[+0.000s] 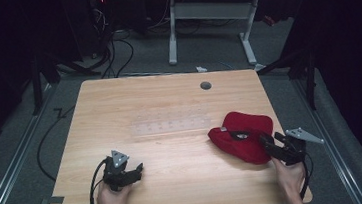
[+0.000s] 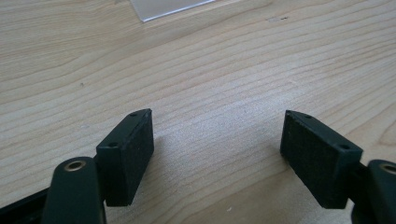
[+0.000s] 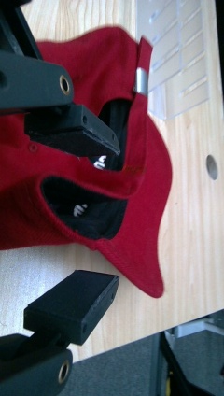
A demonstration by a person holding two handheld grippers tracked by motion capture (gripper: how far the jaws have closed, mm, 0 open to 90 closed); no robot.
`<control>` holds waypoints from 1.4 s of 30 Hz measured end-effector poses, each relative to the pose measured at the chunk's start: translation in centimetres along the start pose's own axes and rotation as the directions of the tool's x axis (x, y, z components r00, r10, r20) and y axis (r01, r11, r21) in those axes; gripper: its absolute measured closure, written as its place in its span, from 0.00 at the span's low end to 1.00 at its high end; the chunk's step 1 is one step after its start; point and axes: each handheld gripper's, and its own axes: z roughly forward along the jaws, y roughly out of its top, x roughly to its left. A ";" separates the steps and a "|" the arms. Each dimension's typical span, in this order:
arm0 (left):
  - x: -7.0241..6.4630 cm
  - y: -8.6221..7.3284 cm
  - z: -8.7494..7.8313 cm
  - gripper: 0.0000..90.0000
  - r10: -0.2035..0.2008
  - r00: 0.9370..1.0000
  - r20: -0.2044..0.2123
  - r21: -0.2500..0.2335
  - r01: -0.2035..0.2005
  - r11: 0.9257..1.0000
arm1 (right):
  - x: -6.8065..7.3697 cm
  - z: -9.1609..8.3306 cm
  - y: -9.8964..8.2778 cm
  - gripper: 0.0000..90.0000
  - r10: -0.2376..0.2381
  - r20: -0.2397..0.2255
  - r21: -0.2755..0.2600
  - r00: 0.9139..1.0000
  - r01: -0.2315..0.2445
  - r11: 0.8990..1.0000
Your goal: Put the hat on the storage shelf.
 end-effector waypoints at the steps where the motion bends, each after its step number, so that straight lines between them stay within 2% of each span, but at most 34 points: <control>1: 0.0 0.0 0.0 0.29 0.000 1.000 0.000 0.000 0.000 1.000 | -0.1 0.5 -0.2 0.36 0.009 -0.001 0.016 1.000 -0.009 1.000; 6: 0.0 0.0 0.0 0.29 0.000 1.000 0.000 0.000 0.000 1.000 | -0.4 1.4 -0.5 0.37 0.020 -0.006 0.036 1.000 -0.020 0.999; 12: 0.0 0.0 0.0 0.29 0.000 1.000 -0.001 0.000 0.000 1.000 | -1.1 2.7 -0.8 0.42 0.068 -0.026 0.058 0.997 -0.066 0.996; 19: 0.0 0.0 0.0 0.29 0.000 1.000 -0.001 0.000 0.000 1.000 | -1.2 3.6 -1.0 0.47 0.078 -0.047 0.079 0.996 -0.074 0.994; 22: 0.0 0.0 0.0 0.29 0.000 1.000 -0.001 0.000 0.000 1.000 | -1.1 4.2 -1.2 0.53 0.081 -0.050 0.092 0.995 -0.076 0.993; 23: 0.0 0.0 0.0 0.29 0.000 1.000 -0.001 0.000 0.000 1.000 | -1.1 4.3 -1.2 0.59 0.078 -0.038 0.090 0.996 -0.074 0.993; 24: 0.0 0.0 0.0 0.29 0.000 1.000 -0.001 0.000 0.000 1.000 | -1.1 4.3 -1.2 0.59 0.078 -0.038 0.090 0.996 -0.074 0.993; 26: 0.0 0.0 0.0 0.29 0.000 1.000 -0.001 0.000 0.000 1.000 | -1.2 4.2 -1.2 0.68 0.084 -0.031 0.093 0.996 -0.080 0.992; 31: 0.0 0.0 0.0 0.29 0.000 1.000 -0.001 0.000 0.000 1.000 | -1.5 4.1 -1.4 0.77 0.076 -0.025 0.091 0.997 -0.074 0.993; 32: 0.0 0.0 0.0 0.29 0.000 1.000 -0.001 0.000 0.000 1.000 | -1.5 4.0 -1.5 0.81 0.090 -0.027 0.090 0.996 -0.087 0.992; 42: 0.0 0.0 0.0 0.29 0.002 1.000 -0.002 -0.001 -0.002 1.000 | -1.4 3.8 -1.5 0.86 0.111 -0.034 0.071 0.993 -0.108 0.992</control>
